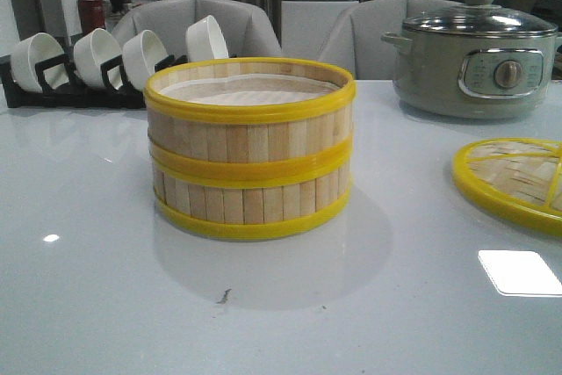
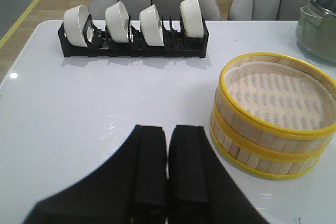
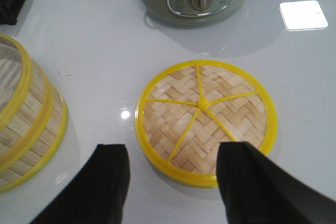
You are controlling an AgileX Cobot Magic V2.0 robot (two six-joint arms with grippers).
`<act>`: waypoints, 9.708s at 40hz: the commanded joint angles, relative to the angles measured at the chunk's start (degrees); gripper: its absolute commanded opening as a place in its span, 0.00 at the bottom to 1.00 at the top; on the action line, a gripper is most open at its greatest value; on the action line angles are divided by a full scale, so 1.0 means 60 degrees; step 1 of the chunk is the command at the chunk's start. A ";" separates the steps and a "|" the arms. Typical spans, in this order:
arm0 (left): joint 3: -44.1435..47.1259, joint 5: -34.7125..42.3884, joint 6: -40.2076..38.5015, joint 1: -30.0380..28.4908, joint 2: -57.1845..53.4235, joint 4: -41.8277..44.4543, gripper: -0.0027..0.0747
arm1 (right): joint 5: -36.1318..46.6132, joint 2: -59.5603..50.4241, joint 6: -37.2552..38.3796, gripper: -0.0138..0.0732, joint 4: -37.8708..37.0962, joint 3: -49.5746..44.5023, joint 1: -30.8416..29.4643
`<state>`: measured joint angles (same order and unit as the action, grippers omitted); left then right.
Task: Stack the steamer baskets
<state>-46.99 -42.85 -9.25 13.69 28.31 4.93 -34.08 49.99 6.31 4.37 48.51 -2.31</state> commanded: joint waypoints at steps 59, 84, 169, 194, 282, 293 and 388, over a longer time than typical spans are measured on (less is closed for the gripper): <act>-0.0272 0.0913 -0.0089 0.0073 0.0122 0.0015 0.14 | -0.1893 0.7620 0.0190 0.72 -0.0983 0.4597 -0.0197; -0.0272 0.0913 -0.0089 0.0073 0.0122 0.0015 0.14 | -0.1733 0.7631 0.0190 0.56 -0.0973 0.4597 -0.0197; -0.0272 0.0926 -0.0089 0.0073 0.0122 0.0015 0.14 | -0.1260 0.9913 0.0190 0.56 -0.1319 0.6058 -0.0232; -0.0272 0.0926 -0.0089 0.0073 0.0122 0.0015 0.14 | -0.1366 0.9865 0.0190 0.22 -0.1319 0.6058 -0.0186; -0.0272 0.0926 -0.0089 0.0073 0.0122 0.0015 0.14 | -0.4495 1.1809 -0.0067 0.22 -0.0728 1.3464 0.5767; -0.0272 0.0926 -0.0089 0.0073 0.0122 0.0015 0.14 | -0.4705 1.1809 -0.0067 0.22 -0.0728 1.3464 0.5775; -0.0272 0.0926 -0.0089 0.0073 0.0122 0.0015 0.14 | -0.0323 0.3787 -0.0059 0.67 -0.1668 0.5710 0.3348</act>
<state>-46.99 -42.39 -9.25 13.69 28.31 4.93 -44.12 80.00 6.29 -4.82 87.84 20.03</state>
